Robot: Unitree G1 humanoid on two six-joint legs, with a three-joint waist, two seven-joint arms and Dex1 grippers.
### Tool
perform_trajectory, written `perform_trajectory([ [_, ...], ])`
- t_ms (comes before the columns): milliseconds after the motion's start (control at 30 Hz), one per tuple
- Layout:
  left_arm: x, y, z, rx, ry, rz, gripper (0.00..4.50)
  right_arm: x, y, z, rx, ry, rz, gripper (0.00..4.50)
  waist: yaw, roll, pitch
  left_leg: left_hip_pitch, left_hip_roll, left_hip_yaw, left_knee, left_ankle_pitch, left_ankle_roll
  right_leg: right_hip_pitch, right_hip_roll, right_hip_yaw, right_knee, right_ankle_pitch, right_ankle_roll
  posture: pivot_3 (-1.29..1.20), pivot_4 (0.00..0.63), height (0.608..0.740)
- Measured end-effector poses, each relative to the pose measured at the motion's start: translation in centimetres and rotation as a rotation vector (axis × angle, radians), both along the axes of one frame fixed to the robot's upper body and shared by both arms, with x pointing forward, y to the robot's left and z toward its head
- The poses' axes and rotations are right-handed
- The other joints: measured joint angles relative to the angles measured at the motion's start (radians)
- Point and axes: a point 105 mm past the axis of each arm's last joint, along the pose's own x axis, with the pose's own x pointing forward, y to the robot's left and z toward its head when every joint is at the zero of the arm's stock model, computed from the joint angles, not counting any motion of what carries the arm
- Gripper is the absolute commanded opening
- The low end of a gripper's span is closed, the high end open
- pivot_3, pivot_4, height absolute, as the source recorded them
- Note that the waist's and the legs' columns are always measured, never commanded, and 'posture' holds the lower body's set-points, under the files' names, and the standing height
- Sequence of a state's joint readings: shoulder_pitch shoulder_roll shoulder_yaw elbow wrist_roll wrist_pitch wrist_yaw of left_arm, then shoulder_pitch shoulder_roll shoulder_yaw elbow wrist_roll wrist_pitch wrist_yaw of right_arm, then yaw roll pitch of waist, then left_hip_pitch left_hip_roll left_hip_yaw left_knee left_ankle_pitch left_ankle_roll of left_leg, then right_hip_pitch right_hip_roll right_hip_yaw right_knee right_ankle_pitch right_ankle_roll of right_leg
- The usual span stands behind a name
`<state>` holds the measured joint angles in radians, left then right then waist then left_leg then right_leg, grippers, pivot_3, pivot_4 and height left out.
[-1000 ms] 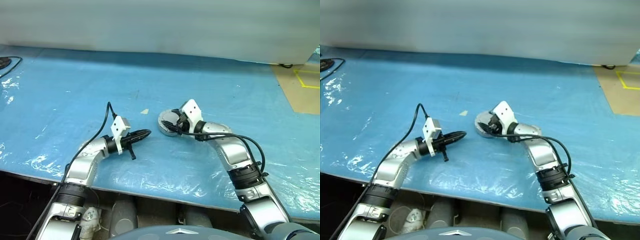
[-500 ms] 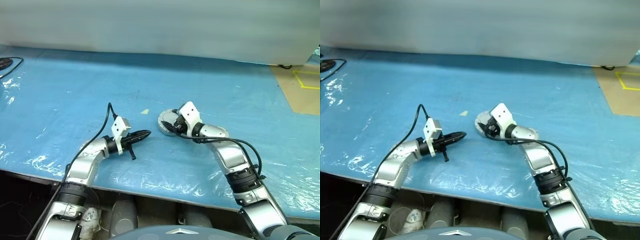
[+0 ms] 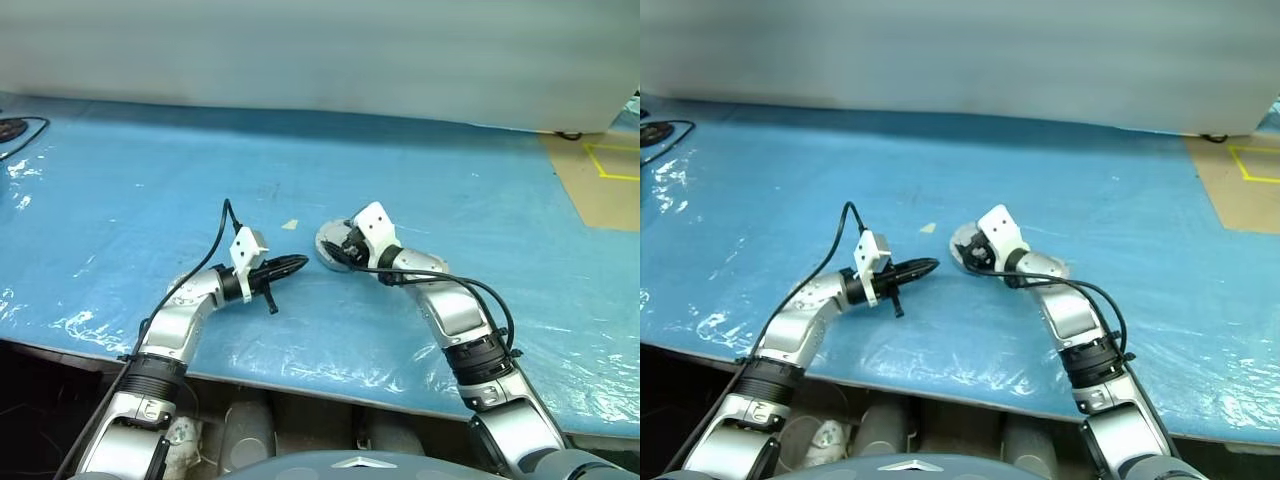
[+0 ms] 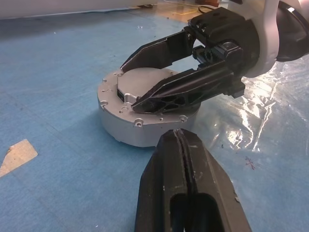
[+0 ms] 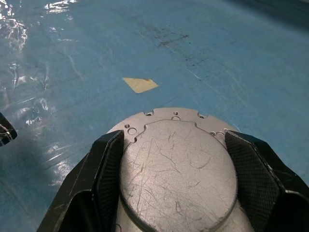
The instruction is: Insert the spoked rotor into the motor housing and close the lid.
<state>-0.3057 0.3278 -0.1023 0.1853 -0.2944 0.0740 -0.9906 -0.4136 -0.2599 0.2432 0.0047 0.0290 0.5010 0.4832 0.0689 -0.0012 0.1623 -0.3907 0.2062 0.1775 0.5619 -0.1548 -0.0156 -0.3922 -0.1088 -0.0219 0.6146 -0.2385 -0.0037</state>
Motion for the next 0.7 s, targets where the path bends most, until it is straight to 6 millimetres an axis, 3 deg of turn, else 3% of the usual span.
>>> perform_trajectory([
  [167,0.2,-0.2,-0.1,0.006,-0.011,0.002,0.0,0.0,0.1,-0.2,-0.021,-0.001,-0.005,2.99,0.001,-0.001,0.0,0.008,-0.001,-0.001,-0.007,-0.002,0.003,0.006,0.0,0.001,-0.006,-0.004,0.008,0.0,0.15,0.74],
  [467,4.4,-0.2,2.0,-0.001,-0.112,0.158,0.0,-0.7,0.4,0.0,-0.055,-0.002,0.068,2.99,0.001,-0.004,-0.007,0.005,-0.001,-0.001,-0.011,0.0,-0.001,0.004,0.0,0.002,-0.009,-0.001,0.003,0.0,0.15,0.74],
  [700,5.2,-1.6,2.1,0.0,-0.09,0.11,0.0,-1.2,0.4,0.5,-0.032,0.003,0.111,2.99,0.002,-0.004,-0.007,0.004,-0.002,0.0,-0.016,0.0,-0.002,0.001,0.001,0.001,-0.009,-0.002,0.002,0.0,0.15,0.74],
])
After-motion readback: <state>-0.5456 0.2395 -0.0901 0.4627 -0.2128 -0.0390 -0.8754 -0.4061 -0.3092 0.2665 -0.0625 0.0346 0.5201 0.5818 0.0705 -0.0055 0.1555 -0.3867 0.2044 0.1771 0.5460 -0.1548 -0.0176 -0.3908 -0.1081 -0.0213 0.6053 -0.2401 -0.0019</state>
